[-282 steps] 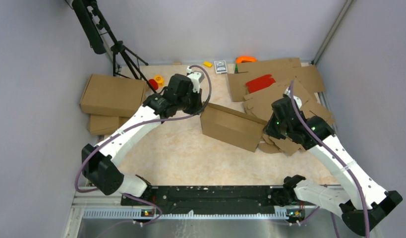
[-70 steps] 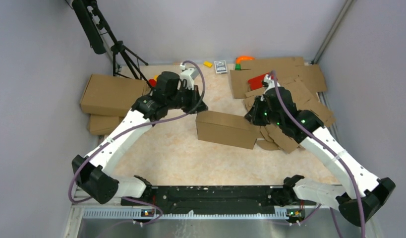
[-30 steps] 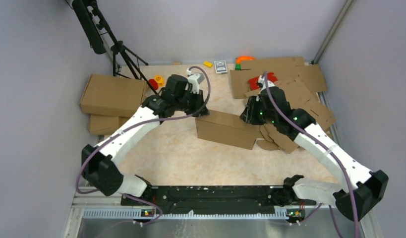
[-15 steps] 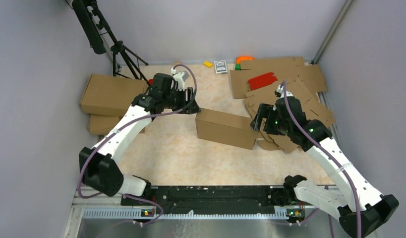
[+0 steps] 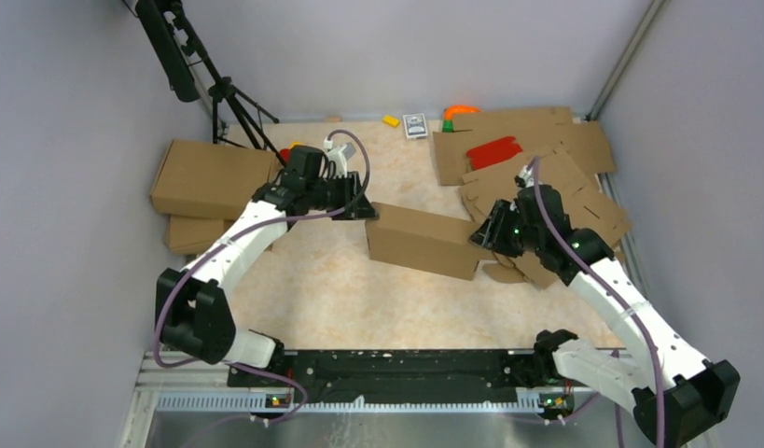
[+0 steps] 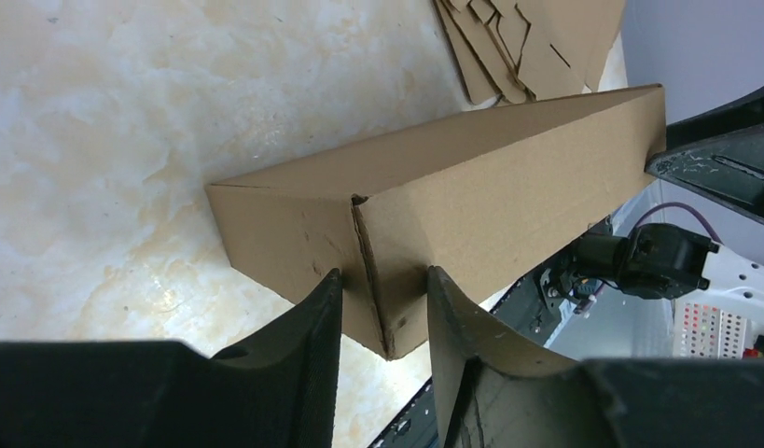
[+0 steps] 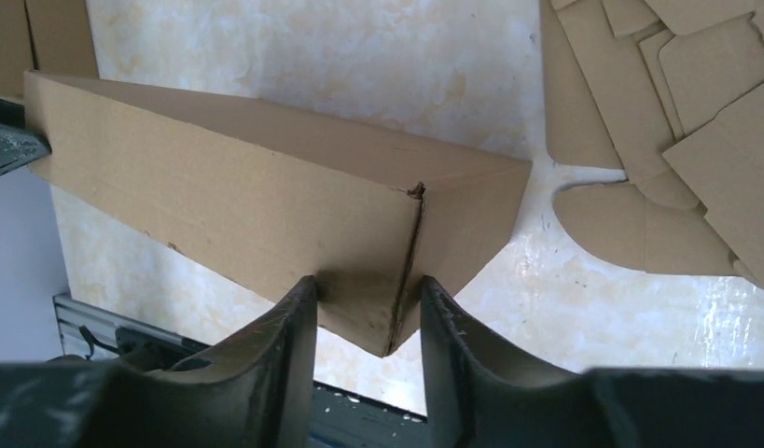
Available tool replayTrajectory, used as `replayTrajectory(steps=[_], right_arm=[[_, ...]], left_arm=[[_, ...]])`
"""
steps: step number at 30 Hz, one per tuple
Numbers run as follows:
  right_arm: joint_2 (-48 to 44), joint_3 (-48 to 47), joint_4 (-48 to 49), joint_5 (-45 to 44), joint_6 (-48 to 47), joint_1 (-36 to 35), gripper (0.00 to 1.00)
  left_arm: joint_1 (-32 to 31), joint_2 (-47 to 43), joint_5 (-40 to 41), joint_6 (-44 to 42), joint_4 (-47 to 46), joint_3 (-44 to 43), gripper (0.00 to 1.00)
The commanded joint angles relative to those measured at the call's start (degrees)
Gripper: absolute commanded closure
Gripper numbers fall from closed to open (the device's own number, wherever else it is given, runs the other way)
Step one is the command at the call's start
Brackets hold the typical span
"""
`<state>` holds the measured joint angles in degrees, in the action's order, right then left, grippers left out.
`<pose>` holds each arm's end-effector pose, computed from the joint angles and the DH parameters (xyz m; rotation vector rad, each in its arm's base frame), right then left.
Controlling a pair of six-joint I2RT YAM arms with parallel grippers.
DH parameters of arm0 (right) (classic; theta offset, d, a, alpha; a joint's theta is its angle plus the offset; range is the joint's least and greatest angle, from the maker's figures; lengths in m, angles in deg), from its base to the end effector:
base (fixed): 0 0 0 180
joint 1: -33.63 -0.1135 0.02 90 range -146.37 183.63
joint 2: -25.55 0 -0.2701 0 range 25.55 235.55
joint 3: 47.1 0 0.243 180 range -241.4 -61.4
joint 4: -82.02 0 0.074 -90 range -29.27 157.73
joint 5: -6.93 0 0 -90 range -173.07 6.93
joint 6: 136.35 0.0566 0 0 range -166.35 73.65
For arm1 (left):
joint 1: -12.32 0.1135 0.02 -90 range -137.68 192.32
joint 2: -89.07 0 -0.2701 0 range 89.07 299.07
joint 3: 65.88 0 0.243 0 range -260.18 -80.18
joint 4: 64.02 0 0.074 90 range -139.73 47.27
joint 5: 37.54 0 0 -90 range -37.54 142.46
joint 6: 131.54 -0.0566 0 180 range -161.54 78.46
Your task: Fold the paper box
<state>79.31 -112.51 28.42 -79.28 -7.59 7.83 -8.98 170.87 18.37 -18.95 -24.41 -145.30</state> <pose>0.1743 0.0884 0.2932 0.2347 2.3788 0.6358 0.2811 -0.1437 0.2899 0.2962 2.3684 -1.0661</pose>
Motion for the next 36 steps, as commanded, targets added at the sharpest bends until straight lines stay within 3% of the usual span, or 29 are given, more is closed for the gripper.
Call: replayTrajectory(steps=[1, 8, 12, 15, 17, 21, 24, 27, 29, 33, 36], right_arm=[[3.6, -3.3, 5.0, 10.0, -1.5, -0.6, 0.7], [10.6, -10.0, 11.3, 9.1, -4.6, -7.2, 0.73], [20.7, -23.4, 13.6, 9.7, -10.7, -9.4, 0.75], [23.3, -30.0, 15.1, 5.9, -15.9, -10.8, 0.76], [21.7, -26.6, 19.8, 4.3, -19.2, -11.3, 0.74], [16.3, -7.7, 28.8, 7.1, -18.6, -11.4, 0.61], [11.1, 8.7, 33.5, 8.6, -13.3, -11.5, 0.42], [3.2, 19.3, 34.1, 6.2, -9.3, -11.6, 0.26], [-1.3, 20.8, 32.0, 3.3, -8.7, -11.6, 0.19], [-3.6, 18.2, 26.2, -2.3, -7.6, -11.6, 0.19], [-0.3, 15.7, 25.2, -1.7, -6.8, -11.5, 0.22]], left_arm=[[-0.3, -2.8, -3.2, 0.2, -0.8, 2.5, 0.66], [0.4, -14.8, 7.0, 0.7, -1.1, 6.2, 0.68], [0.5, -20.0, 14.1, -1.9, -2.2, 2.6, 0.69], [0.5, -24.8, 18.3, -5.5, -5.0, 2.0, 0.7], [0.4, -28.3, 22.3, -6.4, -5.8, 5.0, 0.62], [0.3, -35.5, 24.6, -1.2, -4.7, 19.5, 0.39], [0.3, -43.0, 27.9, 7.5, -1.1, 30.6, 0.04], [0.3, -51.6, 29.9, 14.5, 1.0, 37.3, 0.01], [0.3, -56.2, 32.1, 16.3, 1.1, 38.5, 0.01], [0.3, -58.3, 33.1, 15.4, -1.2, 38.0, 0.01], [0.3, -53.9, 26.3, 13.9, -3.2, 35.9, 0.03]])
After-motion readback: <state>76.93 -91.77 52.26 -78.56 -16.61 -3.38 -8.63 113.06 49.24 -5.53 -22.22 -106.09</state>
